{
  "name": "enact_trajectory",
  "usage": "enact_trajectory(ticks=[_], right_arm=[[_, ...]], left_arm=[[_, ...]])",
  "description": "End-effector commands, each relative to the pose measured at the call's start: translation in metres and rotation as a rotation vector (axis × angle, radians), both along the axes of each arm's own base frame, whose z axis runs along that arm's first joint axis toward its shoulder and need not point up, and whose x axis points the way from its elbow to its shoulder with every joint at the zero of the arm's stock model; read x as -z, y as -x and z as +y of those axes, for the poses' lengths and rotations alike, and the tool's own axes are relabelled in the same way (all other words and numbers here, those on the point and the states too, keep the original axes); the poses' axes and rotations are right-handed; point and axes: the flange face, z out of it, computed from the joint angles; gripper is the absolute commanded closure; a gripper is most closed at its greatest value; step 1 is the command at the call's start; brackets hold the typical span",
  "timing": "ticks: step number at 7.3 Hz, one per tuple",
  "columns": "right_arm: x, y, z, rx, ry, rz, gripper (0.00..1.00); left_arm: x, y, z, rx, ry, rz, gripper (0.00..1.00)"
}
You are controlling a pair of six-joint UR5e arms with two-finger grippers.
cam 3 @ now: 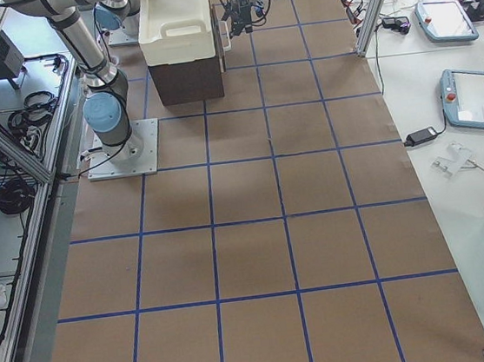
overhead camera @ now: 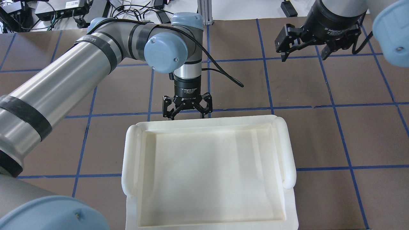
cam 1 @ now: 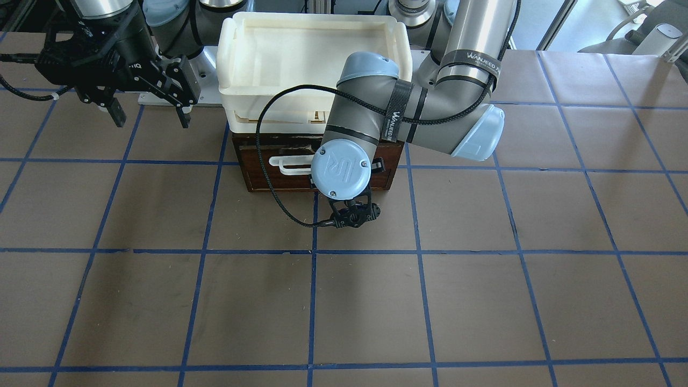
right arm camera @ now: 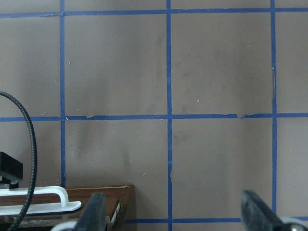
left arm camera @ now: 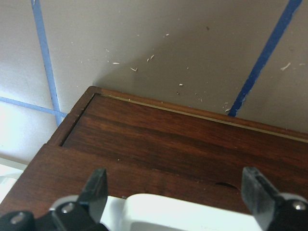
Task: Put scissors in drawer and close it
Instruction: 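Press the drawer fully shut with the left gripper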
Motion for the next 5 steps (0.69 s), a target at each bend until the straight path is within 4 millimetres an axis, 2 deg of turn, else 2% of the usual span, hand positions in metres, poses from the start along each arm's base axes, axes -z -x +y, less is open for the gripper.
enact_trajectory(ticks=[1, 2, 5], right_arm=[[0.0001, 0.0002, -0.0001, 0.001, 0.0, -0.001, 0.0], [0.0001, 0.0002, -0.0001, 0.0, 0.0, -0.001, 0.0], [0.0, 0.0002, -0.0002, 0.001, 0.001, -0.001, 0.0]], left_arm=[[0.0, 0.0002, 0.0012, 0.0, -0.005, -0.003, 0.0], [-0.0082, 0.0003, 0.0048, 0.001, 0.0, 0.002, 0.0], [-0.0033, -0.0027, 0.0015, -0.01, -0.006, 0.006, 0.0]])
